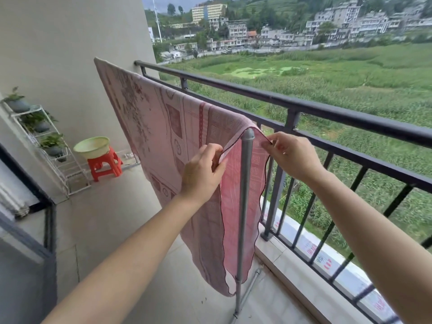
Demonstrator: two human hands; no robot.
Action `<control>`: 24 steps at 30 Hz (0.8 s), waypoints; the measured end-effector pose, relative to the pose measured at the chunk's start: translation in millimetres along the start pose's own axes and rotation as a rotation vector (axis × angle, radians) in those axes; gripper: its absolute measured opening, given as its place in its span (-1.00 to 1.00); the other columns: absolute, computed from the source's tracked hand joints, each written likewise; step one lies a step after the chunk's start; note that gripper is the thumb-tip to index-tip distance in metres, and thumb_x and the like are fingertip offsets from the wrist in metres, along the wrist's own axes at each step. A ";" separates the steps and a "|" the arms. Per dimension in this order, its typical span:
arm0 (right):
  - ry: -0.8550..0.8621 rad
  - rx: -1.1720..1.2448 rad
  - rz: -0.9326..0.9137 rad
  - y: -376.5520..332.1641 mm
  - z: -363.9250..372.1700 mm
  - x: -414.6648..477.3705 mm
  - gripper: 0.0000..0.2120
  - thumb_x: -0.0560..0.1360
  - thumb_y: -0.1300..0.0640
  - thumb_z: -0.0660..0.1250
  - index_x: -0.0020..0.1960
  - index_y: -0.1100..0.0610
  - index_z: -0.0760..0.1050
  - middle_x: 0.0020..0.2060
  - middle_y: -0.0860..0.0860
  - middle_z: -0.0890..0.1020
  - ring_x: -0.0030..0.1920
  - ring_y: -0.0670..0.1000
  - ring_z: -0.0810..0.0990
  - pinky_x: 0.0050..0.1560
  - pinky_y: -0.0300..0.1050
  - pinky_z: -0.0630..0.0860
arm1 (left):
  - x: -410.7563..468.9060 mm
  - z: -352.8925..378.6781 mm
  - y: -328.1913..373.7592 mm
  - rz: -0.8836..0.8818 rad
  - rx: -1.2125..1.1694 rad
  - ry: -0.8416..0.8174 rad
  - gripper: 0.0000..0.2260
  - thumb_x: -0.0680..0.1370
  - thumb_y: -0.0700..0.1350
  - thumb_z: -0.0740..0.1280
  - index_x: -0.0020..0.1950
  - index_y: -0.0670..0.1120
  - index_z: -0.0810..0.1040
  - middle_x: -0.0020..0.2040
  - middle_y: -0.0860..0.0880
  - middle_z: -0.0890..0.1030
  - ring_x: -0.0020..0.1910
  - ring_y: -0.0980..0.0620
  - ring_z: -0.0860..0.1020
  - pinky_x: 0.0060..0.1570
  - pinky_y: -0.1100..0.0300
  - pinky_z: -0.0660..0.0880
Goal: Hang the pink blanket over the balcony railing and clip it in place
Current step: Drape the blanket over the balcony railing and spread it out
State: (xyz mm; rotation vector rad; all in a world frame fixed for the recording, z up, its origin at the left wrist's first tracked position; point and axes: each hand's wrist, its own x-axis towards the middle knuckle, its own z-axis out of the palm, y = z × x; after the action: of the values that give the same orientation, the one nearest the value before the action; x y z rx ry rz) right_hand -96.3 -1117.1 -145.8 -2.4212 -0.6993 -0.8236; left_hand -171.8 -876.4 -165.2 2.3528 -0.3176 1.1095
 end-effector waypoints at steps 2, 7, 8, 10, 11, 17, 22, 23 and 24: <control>0.023 -0.008 -0.018 -1.4 -0.5 -1.8 -0.76 0.59 -0.13 0.29 0.08 -0.03 0.63 -0.16 -0.08 0.66 -0.26 -0.09 0.64 -0.22 -0.01 0.65 | -3.2 3.8 -0.9 -0.008 0.033 -0.009 -0.80 0.47 -0.19 0.41 0.07 -0.07 0.52 -0.11 0.03 0.52 -0.25 0.16 0.40 -0.33 0.40 0.36; 0.044 -0.027 -0.002 -2.5 -4.8 -2.9 -0.75 0.63 -0.09 0.24 0.08 0.03 0.61 -0.09 -0.06 0.68 -0.22 -0.06 0.66 -0.22 -0.01 0.65 | 1.4 5.0 10.9 0.002 -0.011 0.059 -0.94 0.51 -0.16 0.40 -0.04 -0.09 0.56 -0.16 0.04 0.53 -0.31 0.14 0.46 -0.32 0.42 0.32; 0.048 -0.038 0.006 -1.7 -4.8 -4.4 -0.73 0.63 -0.10 0.22 0.07 0.03 0.61 -0.09 -0.06 0.69 -0.22 -0.07 0.66 -0.22 -0.04 0.64 | 4.4 4.6 15.3 0.006 -0.042 0.091 -0.95 0.52 -0.16 0.41 -0.06 -0.09 0.56 -0.21 0.06 0.53 -0.33 0.16 0.45 -0.32 0.44 0.31; 0.050 -0.049 0.026 0.9 -4.1 -7.6 -0.71 0.64 -0.12 0.18 0.06 0.03 0.59 -0.10 -0.07 0.69 -0.21 -0.07 0.66 -0.23 -0.10 0.61 | 11.5 4.2 25.4 0.006 -0.085 0.144 -0.95 0.53 -0.16 0.41 -0.07 -0.10 0.56 -0.30 0.12 0.49 -0.38 0.19 0.41 -0.35 0.47 0.28; 0.052 -0.053 0.034 2.2 -3.4 -8.5 -0.71 0.65 -0.12 0.17 0.06 0.03 0.58 -0.10 -0.07 0.69 -0.19 -0.06 0.66 -0.23 -0.10 0.60 | 15.2 4.4 30.4 0.007 -0.087 0.157 -0.96 0.53 -0.16 0.40 -0.06 -0.10 0.57 -0.34 0.16 0.45 -0.40 0.20 0.38 -0.37 0.48 0.26; 0.073 -0.022 -0.008 -3.5 -1.2 1.3 -0.75 0.64 -0.12 0.18 0.12 0.01 0.53 -0.11 -0.08 0.68 -0.21 -0.05 0.67 -0.25 -0.06 0.61 | 31.8 9.2 46.5 0.106 -0.018 0.182 -0.92 0.55 -0.10 0.39 -0.01 -0.10 0.61 -0.43 0.19 0.34 -0.50 0.21 0.31 -0.46 0.35 0.19; 0.161 -0.088 -0.092 4.6 12.4 -12.6 -0.73 0.66 -0.11 0.14 0.04 0.07 0.46 -0.16 -0.07 0.65 -0.34 -0.07 0.65 -0.45 -0.12 0.55 | 18.4 25.3 46.6 0.102 -0.054 0.165 -0.89 0.53 -0.12 0.38 0.00 -0.04 0.48 -0.44 0.15 0.35 -0.49 0.17 0.32 -0.53 0.34 0.23; 0.106 -0.105 -0.074 7.9 17.5 -17.3 -0.71 0.66 -0.15 0.12 0.07 0.06 0.44 -0.16 -0.08 0.65 -0.34 -0.06 0.64 -0.45 -0.09 0.57 | 10.3 30.8 45.1 0.037 -0.046 0.130 -0.83 0.51 -0.12 0.38 0.02 -0.03 0.42 -0.41 0.14 0.38 -0.48 0.17 0.34 -0.52 0.34 0.22; 0.038 -0.121 -0.050 10.7 23.2 -21.7 -0.67 0.64 -0.20 0.10 0.11 0.04 0.40 -0.14 -0.09 0.65 -0.34 -0.06 0.64 -0.44 -0.07 0.58 | 0.5 37.0 42.0 -0.044 -0.026 0.088 -0.78 0.49 -0.11 0.38 0.04 -0.02 0.37 -0.37 0.13 0.44 -0.46 0.14 0.38 -0.52 0.32 0.21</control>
State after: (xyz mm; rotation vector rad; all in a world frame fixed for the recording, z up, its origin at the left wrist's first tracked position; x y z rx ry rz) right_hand -95.3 -1118.3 -179.2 -2.4965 -0.7166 -0.9553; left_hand -164.9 -931.8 -169.8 2.2703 -0.2461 1.1768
